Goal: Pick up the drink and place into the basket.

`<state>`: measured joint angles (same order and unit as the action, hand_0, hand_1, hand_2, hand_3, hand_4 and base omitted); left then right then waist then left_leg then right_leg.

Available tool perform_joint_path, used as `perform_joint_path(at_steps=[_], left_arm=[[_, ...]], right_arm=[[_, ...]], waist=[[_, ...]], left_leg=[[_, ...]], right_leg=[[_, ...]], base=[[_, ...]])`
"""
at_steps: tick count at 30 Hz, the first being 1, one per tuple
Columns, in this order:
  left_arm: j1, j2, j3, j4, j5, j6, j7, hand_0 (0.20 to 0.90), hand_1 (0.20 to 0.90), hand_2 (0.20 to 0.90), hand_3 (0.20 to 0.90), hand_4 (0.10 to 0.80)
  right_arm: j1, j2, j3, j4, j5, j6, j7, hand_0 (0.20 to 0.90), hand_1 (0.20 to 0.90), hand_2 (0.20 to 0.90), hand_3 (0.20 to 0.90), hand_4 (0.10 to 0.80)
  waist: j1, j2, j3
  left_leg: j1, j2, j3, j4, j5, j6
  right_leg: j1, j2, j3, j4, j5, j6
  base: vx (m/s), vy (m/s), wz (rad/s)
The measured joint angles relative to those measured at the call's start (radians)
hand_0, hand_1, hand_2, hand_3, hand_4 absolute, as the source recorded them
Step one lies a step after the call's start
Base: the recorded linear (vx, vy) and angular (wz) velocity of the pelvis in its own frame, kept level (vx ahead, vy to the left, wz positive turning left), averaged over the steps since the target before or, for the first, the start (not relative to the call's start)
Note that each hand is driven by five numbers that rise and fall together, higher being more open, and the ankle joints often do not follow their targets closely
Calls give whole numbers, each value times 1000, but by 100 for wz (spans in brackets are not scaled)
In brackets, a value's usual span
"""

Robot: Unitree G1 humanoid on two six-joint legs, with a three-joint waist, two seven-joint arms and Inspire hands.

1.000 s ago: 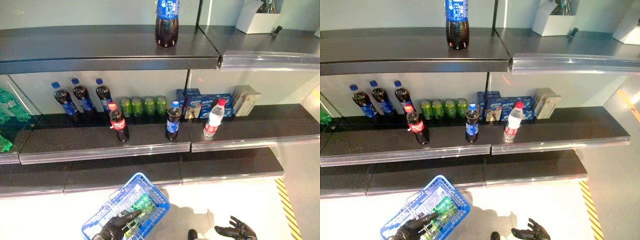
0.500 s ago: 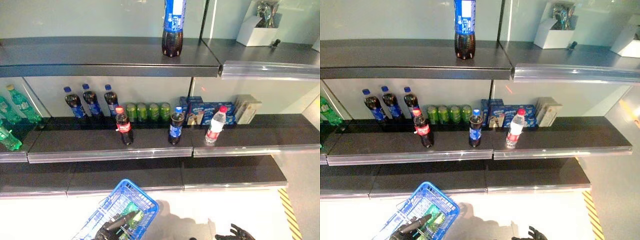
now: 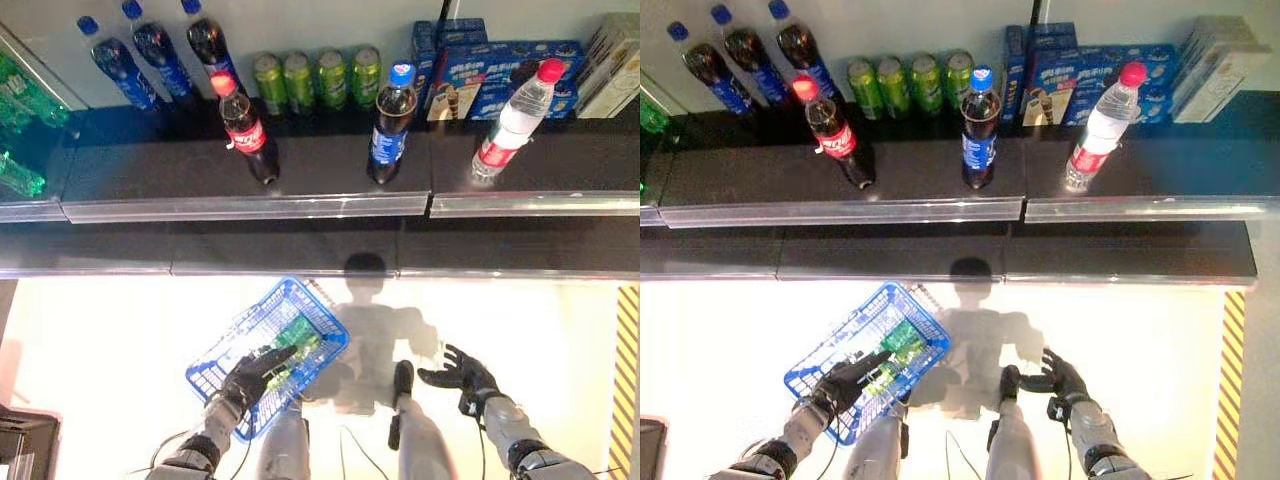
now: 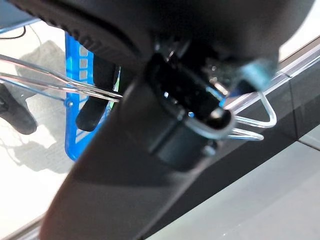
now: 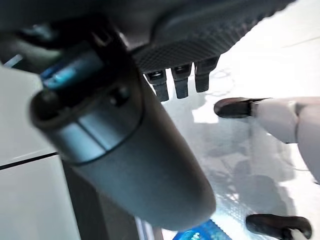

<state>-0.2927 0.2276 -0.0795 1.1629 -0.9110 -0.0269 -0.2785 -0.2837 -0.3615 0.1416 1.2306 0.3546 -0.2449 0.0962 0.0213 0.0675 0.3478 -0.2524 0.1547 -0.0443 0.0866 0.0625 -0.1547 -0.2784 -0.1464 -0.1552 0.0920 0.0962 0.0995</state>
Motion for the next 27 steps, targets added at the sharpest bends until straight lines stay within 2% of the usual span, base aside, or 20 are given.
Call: perform_joint_path(at_steps=[3,5,9,13,18,23,27], left_arm=[[-15,10,1,-8,0,0,-13,300,300,300,200,100],[-18,15,1,-26,0,-1,-19,300,300,300,200,100],[-17,23,1,-59,-1,-11,-19,300,300,300,200,100],[-18,26,-8,-108,-21,-21,-15,300,300,300,200,100],[-15,27,-8,-133,-36,-32,-12,300,300,300,200,100],[-10,33,-10,-142,-52,-36,-12,300,300,300,200,100],[-10,36,-9,-145,-58,-42,-13,300,300,300,200,100]], right_arm=[[6,-7,26,-21,1,-35,4,900,900,900,900,800],[10,-21,60,-72,0,-48,5,900,900,900,900,800],[15,-33,110,-242,-2,-50,-2,900,900,900,900,800],[20,-45,157,-501,-4,-52,-23,900,900,900,900,800],[17,-109,159,-793,-114,-51,-39,900,900,900,900,800],[-5,-200,156,-942,-134,-54,-37,900,900,900,900,800],[-19,-235,150,-1027,-136,-55,-38,900,900,900,900,800]], waist=[[-1,-22,6],[1,-24,8],[7,-28,12],[9,-41,27],[6,-54,55],[5,-59,59],[3,-59,70]], left_leg=[[-35,-15,-9,77,-40,7],[-74,-27,-18,129,-61,8],[-133,-37,-25,203,-89,4],[-178,-37,-48,250,-105,-5],[-186,-36,-51,256,-106,-6],[-186,-36,-51,245,-105,-6],[-186,-35,-50,241,-105,-6]], right_leg=[[-56,-25,6,130,-64,1],[-101,-36,15,202,-95,2],[-175,-49,26,309,-142,-7],[-223,-52,25,377,-178,-19],[-234,-51,25,392,-185,-21],[-234,-50,26,382,-182,-15],[-230,-49,25,376,-179,-11]], base=[[-38,-24,10],[-38,-13,7],[-35,-18,5],[6,-17,9],[4,-2,1],[1,4,1],[8,4,0]])
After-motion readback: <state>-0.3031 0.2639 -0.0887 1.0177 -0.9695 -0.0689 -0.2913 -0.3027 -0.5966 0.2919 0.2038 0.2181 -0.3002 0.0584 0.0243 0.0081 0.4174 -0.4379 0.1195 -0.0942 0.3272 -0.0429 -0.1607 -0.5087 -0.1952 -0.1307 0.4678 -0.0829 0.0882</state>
